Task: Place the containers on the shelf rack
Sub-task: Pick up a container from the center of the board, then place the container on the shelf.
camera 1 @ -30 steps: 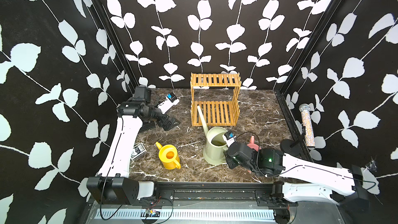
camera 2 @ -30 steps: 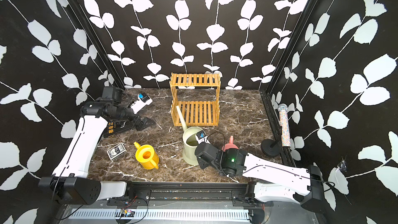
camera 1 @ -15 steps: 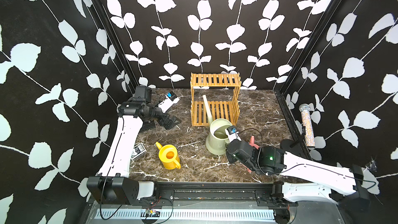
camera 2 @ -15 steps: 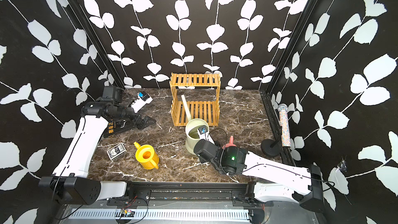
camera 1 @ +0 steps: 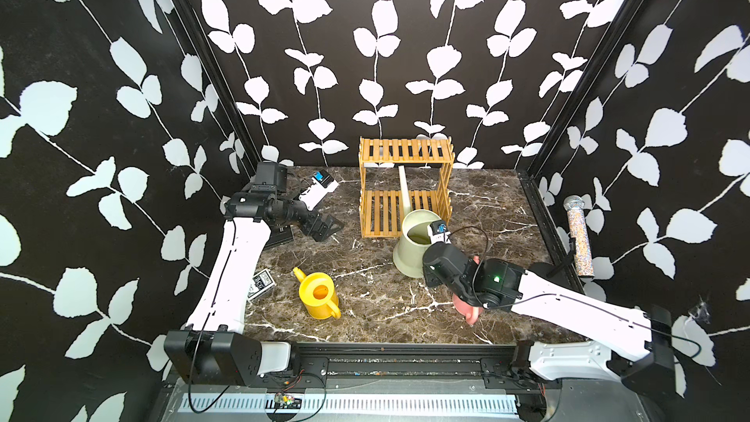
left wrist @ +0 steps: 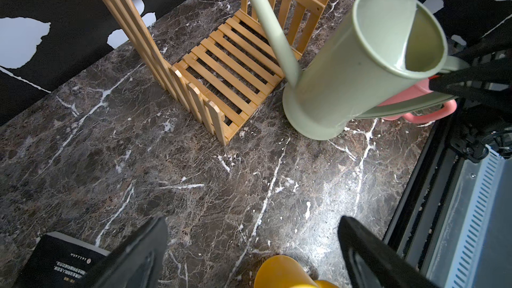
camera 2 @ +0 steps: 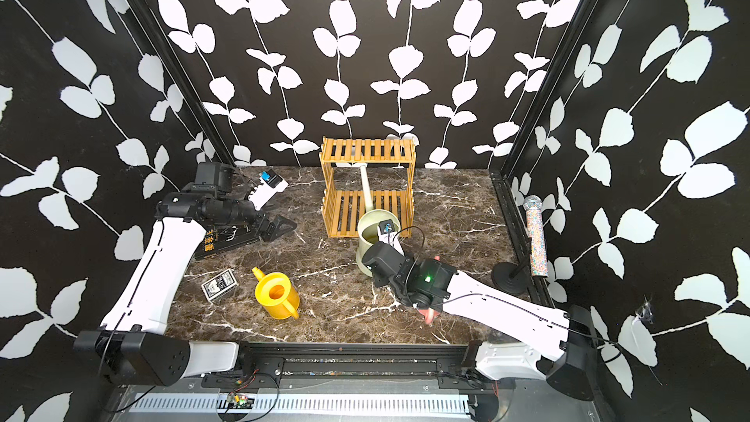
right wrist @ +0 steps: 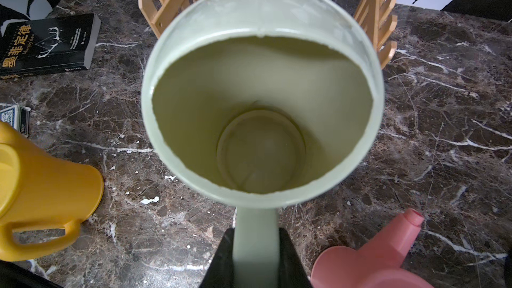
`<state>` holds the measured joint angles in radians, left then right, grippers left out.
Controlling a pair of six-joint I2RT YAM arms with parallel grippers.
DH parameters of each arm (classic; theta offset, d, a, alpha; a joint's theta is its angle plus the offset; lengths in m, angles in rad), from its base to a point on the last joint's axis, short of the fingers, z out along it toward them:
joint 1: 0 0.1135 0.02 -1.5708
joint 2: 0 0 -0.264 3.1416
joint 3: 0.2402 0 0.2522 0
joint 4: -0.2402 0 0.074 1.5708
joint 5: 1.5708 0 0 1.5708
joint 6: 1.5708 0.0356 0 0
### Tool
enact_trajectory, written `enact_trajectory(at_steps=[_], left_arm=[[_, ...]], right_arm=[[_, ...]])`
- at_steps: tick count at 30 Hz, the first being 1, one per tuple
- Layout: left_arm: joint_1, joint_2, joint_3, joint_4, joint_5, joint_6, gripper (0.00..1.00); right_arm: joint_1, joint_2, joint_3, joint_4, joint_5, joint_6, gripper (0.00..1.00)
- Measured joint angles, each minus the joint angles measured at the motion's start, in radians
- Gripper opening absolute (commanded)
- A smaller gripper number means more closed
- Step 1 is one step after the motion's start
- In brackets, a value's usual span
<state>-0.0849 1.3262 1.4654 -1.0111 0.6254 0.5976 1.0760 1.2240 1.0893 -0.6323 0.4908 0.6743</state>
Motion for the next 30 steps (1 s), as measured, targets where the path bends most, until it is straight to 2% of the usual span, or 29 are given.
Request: enact_trajectory(at_steps=[9, 30], left_arm=[[-0.012, 0.015, 0.031, -0.004, -0.002, 0.009, 0.99], [-0.021, 0.025, 0.039, -0.006, -0.002, 0.008, 0.98]], right_arm=[[-0.052, 0.063, 0.047, 0.017, -0.050, 0.007, 0.04], [-0.135, 0.196, 0.164, 0.069, -0.059, -0.005, 0.04]])
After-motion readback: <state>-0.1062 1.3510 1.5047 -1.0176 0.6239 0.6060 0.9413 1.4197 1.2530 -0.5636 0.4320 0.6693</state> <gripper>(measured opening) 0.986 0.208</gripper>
